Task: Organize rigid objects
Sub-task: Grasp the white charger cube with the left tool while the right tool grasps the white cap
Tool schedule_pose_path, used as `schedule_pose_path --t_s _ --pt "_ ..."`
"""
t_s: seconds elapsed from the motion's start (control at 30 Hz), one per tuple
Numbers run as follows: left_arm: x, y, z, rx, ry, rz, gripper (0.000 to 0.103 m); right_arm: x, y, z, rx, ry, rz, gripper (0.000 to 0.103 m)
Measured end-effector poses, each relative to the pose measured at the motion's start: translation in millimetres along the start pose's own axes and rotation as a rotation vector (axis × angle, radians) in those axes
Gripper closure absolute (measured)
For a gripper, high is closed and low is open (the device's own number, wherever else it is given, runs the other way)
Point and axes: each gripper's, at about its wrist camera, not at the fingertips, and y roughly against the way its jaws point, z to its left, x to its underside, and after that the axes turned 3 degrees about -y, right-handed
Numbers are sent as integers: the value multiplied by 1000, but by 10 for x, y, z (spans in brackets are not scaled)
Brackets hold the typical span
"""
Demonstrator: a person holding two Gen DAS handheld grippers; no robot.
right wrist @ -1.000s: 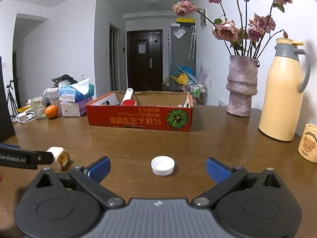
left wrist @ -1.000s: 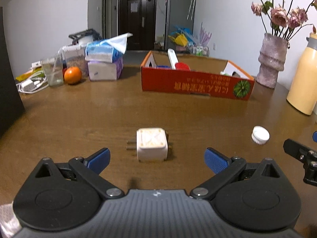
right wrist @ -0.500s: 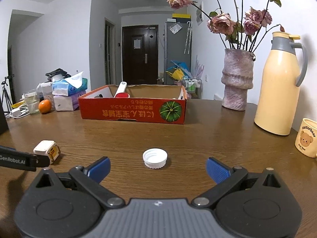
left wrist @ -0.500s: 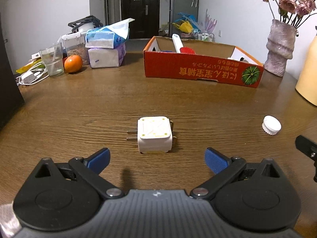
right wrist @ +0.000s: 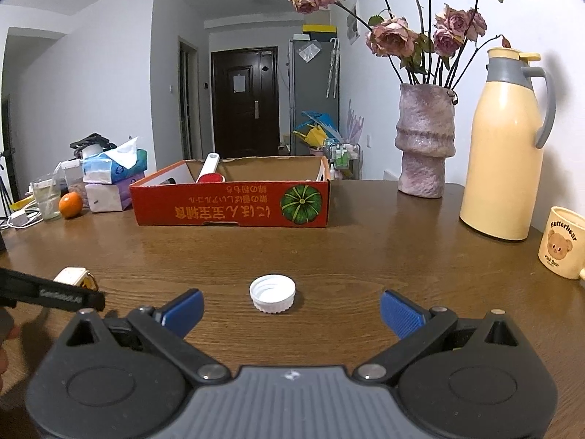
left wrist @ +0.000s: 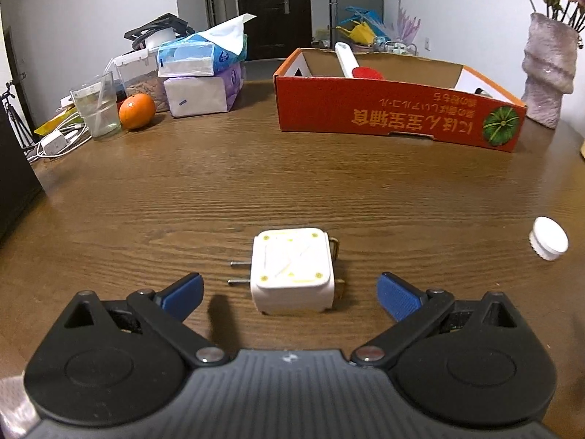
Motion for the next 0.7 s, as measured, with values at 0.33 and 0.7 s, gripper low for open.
schedule_pose_path --t_s 0.33,0.7 --pt "-89 -114 9 0 27 -15 28 28 -40 18 2 0 13 0" --pt "-112 -82 48 31 31 -34 36 49 -122 43 11 11 44 0"
